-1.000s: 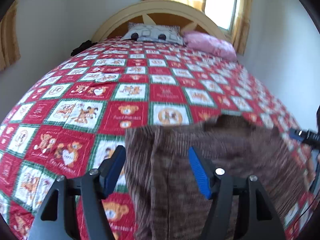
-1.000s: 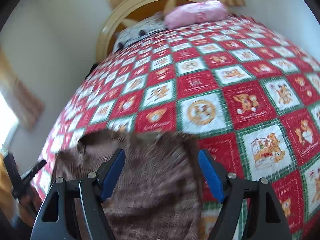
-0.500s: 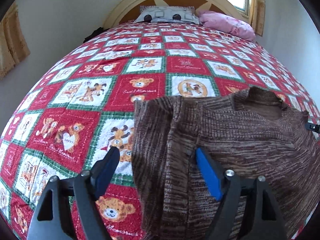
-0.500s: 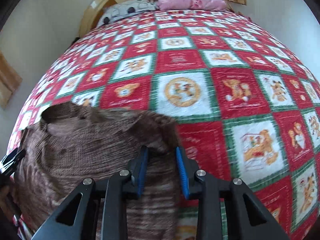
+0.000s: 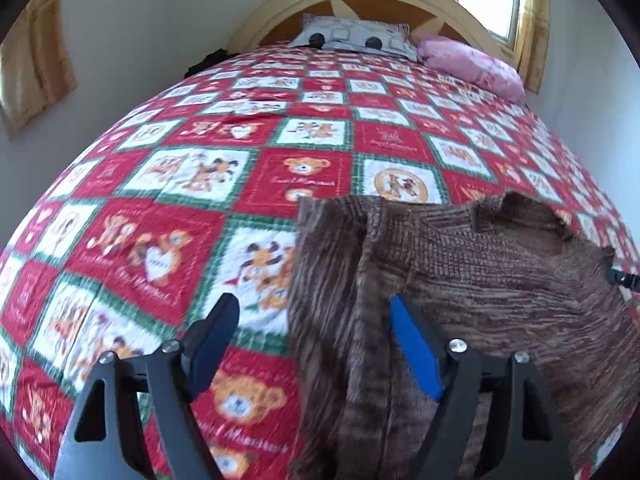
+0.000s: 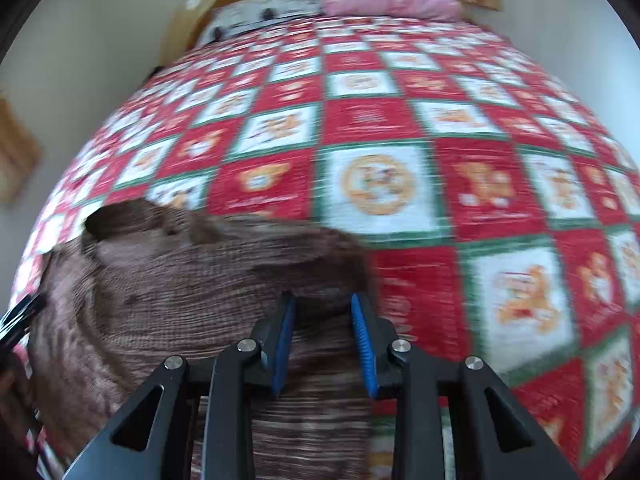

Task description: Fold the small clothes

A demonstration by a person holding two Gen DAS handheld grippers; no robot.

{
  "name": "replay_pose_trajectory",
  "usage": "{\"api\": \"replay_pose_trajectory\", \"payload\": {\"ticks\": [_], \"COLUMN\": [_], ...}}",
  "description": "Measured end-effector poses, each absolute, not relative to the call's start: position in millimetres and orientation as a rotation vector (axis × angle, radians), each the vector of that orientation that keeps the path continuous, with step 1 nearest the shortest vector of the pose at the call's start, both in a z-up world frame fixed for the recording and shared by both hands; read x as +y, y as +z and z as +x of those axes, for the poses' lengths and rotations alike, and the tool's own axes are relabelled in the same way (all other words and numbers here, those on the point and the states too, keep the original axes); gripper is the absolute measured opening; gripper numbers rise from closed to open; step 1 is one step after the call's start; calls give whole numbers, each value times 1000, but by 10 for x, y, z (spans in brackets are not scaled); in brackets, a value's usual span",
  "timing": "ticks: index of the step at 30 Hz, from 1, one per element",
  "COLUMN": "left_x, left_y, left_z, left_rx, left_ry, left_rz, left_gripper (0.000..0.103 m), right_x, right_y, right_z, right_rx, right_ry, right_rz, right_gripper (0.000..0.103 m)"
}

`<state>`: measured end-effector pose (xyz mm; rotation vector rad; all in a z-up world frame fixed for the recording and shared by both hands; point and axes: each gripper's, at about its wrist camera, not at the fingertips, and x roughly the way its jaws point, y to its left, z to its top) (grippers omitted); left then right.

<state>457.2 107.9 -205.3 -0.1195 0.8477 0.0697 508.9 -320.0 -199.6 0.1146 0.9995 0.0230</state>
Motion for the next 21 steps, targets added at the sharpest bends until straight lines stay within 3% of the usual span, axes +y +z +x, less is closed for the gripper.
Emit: {"api": "replay_pose_trajectory", "payload": {"ticks": [4, 7, 13, 16, 19, 21], "left_x": [1069, 958, 827, 848, 987, 1051], "left_y": [-1967, -1982, -2152, -2199, -2277, -2305], "left_z": [4186, 3943, 3846, 3867, 3881, 3884], "left_rx": [817, 806, 835, 847, 870, 874], "left_ry": [30, 8, 8, -14, -28, -43], "left_rz": [-130, -96, -50, -65, -162, -212], "left_gripper": [80, 80, 81, 89, 97, 97], "right_x": [-3183, -2889, -1957, -1699, -1638, -1730], "right_y": [-1786, -1663, -1764, -2046, -2106, -2094], "right_z": [4777, 4478, 4392, 4701, 4904, 4998], "right_rx": [924, 890, 943, 1045, 1021, 1040], "right_ry": [29, 174, 428, 401, 336, 327], "right_rz": [99, 95, 48, 81, 53, 139], "right_gripper": [34, 47, 47, 48, 52, 52]}}
